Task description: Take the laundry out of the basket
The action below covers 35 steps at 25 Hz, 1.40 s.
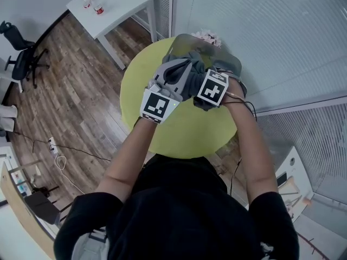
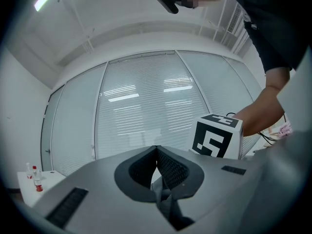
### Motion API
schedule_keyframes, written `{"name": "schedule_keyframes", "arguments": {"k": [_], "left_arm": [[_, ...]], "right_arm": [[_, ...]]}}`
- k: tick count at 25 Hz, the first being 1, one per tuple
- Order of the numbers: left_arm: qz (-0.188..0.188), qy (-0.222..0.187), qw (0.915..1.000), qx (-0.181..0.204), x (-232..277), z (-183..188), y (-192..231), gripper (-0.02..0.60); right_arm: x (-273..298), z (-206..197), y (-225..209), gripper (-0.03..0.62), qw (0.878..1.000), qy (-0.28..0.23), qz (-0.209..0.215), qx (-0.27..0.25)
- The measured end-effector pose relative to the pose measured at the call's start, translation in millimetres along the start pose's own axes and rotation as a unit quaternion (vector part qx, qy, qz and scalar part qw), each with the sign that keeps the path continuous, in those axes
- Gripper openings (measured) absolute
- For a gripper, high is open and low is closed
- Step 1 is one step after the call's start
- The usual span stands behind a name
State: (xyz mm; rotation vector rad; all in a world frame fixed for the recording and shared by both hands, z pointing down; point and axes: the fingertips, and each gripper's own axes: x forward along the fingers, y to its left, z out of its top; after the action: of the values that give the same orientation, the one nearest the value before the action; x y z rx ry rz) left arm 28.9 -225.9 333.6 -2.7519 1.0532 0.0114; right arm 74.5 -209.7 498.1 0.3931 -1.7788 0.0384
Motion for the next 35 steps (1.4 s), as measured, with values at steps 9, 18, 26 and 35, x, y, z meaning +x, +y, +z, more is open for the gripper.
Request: {"name": "schedule_keyframes", "arguments": {"k": [9, 18, 26, 35], "left_arm": [[-0.012, 0.005, 0.9999, -0.003, -35.0, -5.4, -15.3, 0.009], [-0.005, 0.027, 0.9995, -0.014, -69.7, -21.4, -31.5, 0.009], [0.009, 0.050, 0.9986, -0.017, -107.4, -28.8, -63.6, 0.009], [0.011, 0.074, 0.9969, -0.025, -144.6, -49.4, -95.1, 0.009]], "right_arm": [[-4.6, 8.0, 46.0, 0.342, 1.000, -0.003, 0.005, 0.012], [9.0, 10.8, 98.3, 0.344, 0.999, -0.010, 0.030, 0.014], [14.5, 1.5, 146.4, 0.344, 0.999, -0.014, 0.046, 0.007], [38.0, -9.2, 208.4, 0.344, 0.996, -0.013, 0.083, 0.006]]}}
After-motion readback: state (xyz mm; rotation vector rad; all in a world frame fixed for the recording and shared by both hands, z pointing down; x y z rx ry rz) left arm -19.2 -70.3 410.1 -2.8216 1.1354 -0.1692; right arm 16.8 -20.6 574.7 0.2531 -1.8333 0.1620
